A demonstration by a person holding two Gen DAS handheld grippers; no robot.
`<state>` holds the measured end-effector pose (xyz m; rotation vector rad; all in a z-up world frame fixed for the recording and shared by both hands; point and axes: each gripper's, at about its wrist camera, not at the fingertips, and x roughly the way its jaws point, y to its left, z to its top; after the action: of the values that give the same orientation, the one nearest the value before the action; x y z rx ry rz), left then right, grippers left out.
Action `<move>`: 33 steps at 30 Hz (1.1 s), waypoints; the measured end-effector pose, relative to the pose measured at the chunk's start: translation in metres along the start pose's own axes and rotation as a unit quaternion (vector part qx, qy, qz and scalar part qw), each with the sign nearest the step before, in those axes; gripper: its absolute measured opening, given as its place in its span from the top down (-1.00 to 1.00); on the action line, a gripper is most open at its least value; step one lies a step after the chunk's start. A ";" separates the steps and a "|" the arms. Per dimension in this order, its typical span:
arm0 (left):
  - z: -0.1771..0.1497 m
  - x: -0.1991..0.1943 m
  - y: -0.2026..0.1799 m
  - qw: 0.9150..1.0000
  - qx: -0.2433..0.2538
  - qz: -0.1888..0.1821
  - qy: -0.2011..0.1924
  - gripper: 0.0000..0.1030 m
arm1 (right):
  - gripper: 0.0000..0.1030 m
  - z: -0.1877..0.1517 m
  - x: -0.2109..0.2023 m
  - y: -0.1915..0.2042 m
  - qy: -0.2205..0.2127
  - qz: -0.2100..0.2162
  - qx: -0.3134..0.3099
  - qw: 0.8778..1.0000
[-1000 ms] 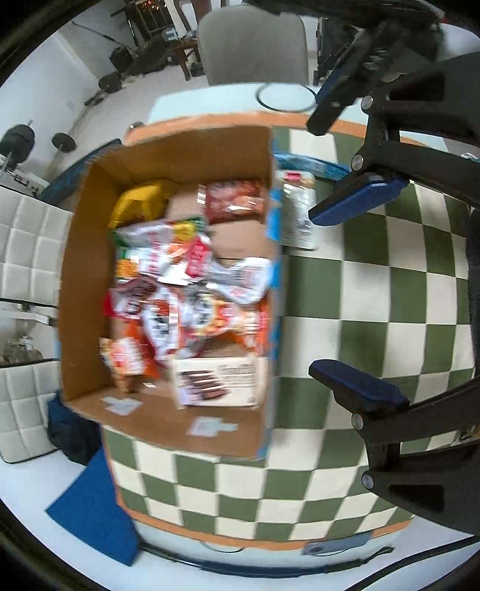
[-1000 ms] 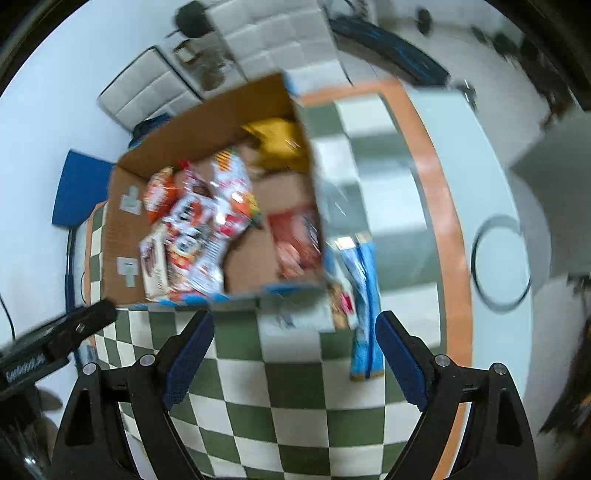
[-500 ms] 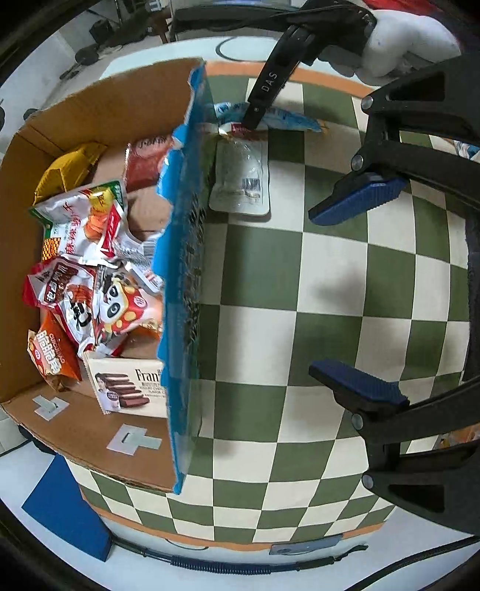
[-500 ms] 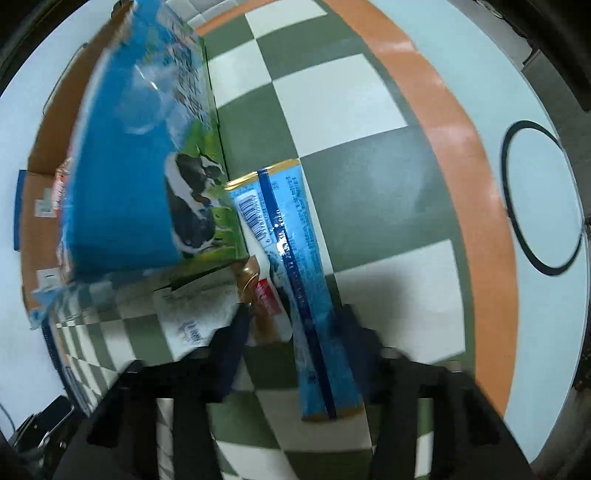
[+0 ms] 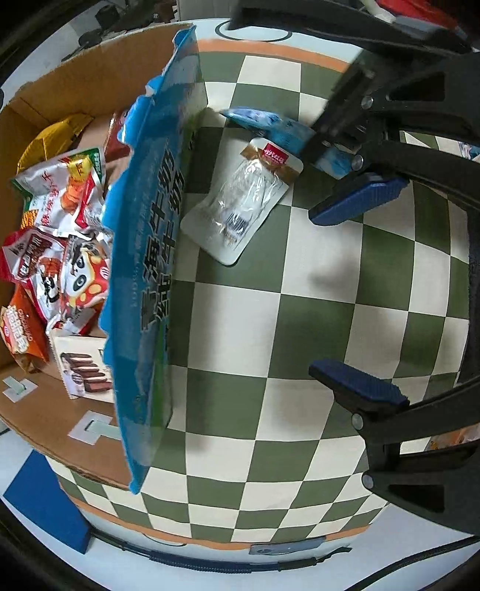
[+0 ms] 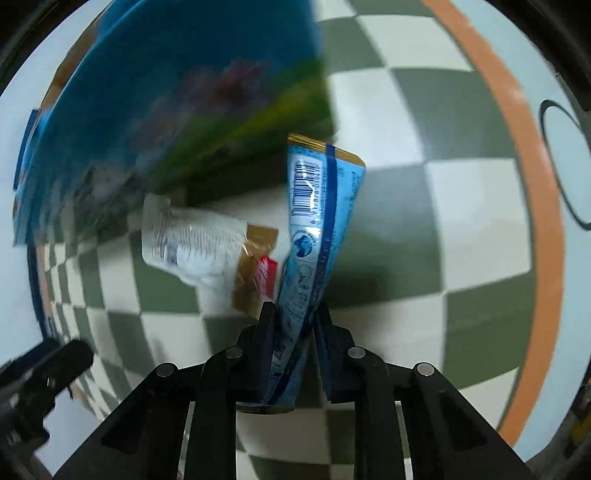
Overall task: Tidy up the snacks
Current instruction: 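Grasp the blue stick snack with the right tool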
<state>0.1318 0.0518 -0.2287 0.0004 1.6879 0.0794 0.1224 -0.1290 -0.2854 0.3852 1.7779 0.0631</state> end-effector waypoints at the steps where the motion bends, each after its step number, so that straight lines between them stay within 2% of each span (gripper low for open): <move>1: 0.001 0.002 0.000 1.000 -0.004 -0.005 0.004 -0.43 | 0.56 -0.004 0.001 0.002 0.003 0.002 -0.003 1.000; 5: 0.007 0.010 -0.006 0.998 -0.033 -0.041 0.025 -0.43 | 0.56 -0.016 -0.004 -0.007 0.004 0.015 0.020 1.000; 8: 0.013 0.018 -0.018 0.996 -0.059 -0.063 0.028 -0.43 | 0.56 -0.016 -0.014 -0.033 -0.008 -0.005 0.036 0.999; 11: 0.018 0.029 -0.035 0.996 -0.071 -0.051 0.016 -0.43 | 0.56 -0.017 -0.023 -0.055 -0.020 -0.030 0.046 0.998; 15: 0.021 0.050 -0.054 0.997 -0.079 -0.004 -0.001 -0.43 | 0.56 -0.022 -0.031 -0.078 -0.025 -0.045 0.062 0.997; 18: 0.020 0.062 -0.060 0.996 -0.079 0.027 -0.008 -0.48 | 0.56 -0.026 -0.035 -0.080 -0.030 -0.056 0.061 0.996; 20: 0.018 0.060 -0.062 0.995 -0.078 0.048 -0.027 -0.48 | 0.56 -0.029 -0.038 -0.083 -0.032 -0.061 0.055 0.996; 24: 0.012 0.062 -0.058 0.996 -0.064 0.061 -0.020 -0.48 | 0.56 -0.030 -0.042 -0.083 -0.037 -0.067 0.043 0.996; 28: -0.002 0.072 -0.036 0.997 -0.056 0.061 -0.007 -0.51 | 0.56 -0.023 -0.038 -0.075 -0.035 -0.064 0.038 0.997; 30: -0.007 0.074 -0.024 0.996 -0.052 0.067 0.003 -0.50 | 0.56 -0.014 -0.048 -0.086 -0.033 -0.063 0.037 0.997; 31: -0.009 0.075 -0.017 0.997 -0.054 0.061 0.016 -0.49 | 0.56 -0.013 -0.048 -0.087 -0.032 -0.061 0.037 0.997; 33: -0.012 0.068 -0.003 0.996 -0.082 0.023 0.028 -0.46 | 0.56 -0.011 -0.047 -0.088 -0.031 -0.054 0.042 0.997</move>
<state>0.1124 0.0514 -0.2949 -0.0877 1.7323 0.2550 0.1009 -0.2243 -0.2601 0.3463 1.7415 -0.0989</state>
